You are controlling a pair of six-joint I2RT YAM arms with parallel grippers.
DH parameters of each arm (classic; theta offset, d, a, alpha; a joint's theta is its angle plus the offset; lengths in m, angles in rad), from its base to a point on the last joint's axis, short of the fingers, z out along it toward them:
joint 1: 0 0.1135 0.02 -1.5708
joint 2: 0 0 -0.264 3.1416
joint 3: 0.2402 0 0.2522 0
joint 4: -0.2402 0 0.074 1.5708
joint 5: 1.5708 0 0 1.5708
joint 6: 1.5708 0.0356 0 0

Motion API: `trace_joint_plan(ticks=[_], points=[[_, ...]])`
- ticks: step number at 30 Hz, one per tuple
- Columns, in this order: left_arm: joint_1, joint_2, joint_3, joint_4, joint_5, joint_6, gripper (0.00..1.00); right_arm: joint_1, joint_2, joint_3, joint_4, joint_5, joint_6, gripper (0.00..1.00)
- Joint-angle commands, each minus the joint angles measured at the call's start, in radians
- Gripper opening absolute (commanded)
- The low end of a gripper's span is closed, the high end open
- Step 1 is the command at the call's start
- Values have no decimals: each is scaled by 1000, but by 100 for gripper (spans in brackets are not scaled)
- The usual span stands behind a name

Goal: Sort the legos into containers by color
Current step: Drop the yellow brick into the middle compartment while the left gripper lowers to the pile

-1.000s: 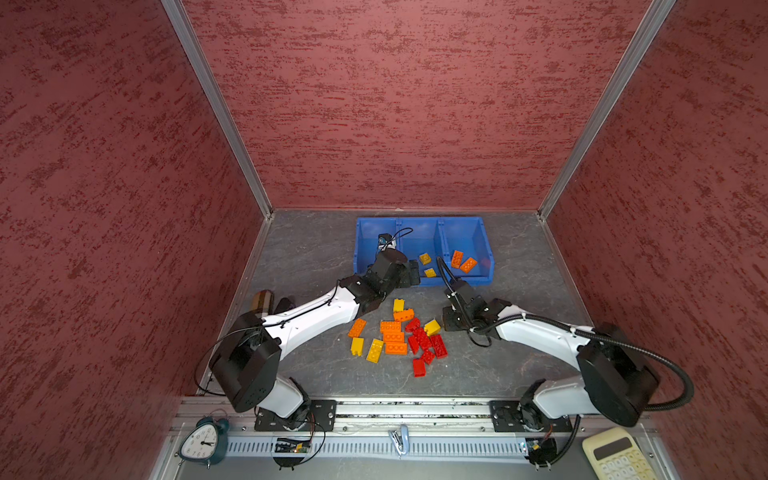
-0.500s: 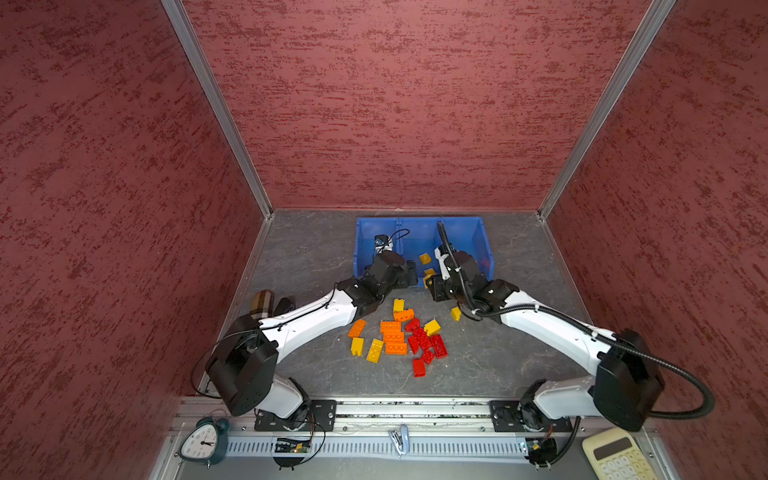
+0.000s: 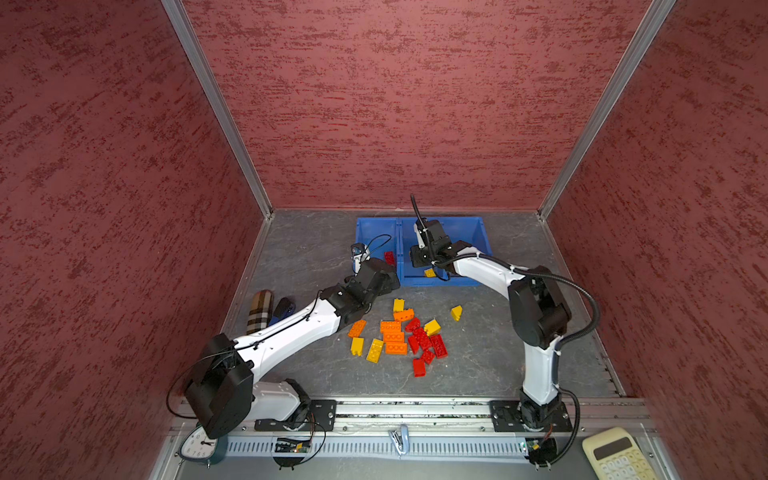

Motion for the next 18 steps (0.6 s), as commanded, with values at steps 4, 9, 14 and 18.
trace_joint_plan(ticks=[4, 9, 14, 18], points=[[-5, -19, -24, -29, 31, 8, 100, 4, 31, 71, -41, -19, -28, 39], [-17, 2, -32, -62, 47, 41, 99, 4, 3, 56, -32, -28, -11, 51], [-22, 22, -45, -42, 91, 75, 100, 5, -70, -23, 2, -46, 5, 56], [-21, 58, -34, -26, 125, 90, 99, 5, -153, -116, 31, -65, 38, 61]])
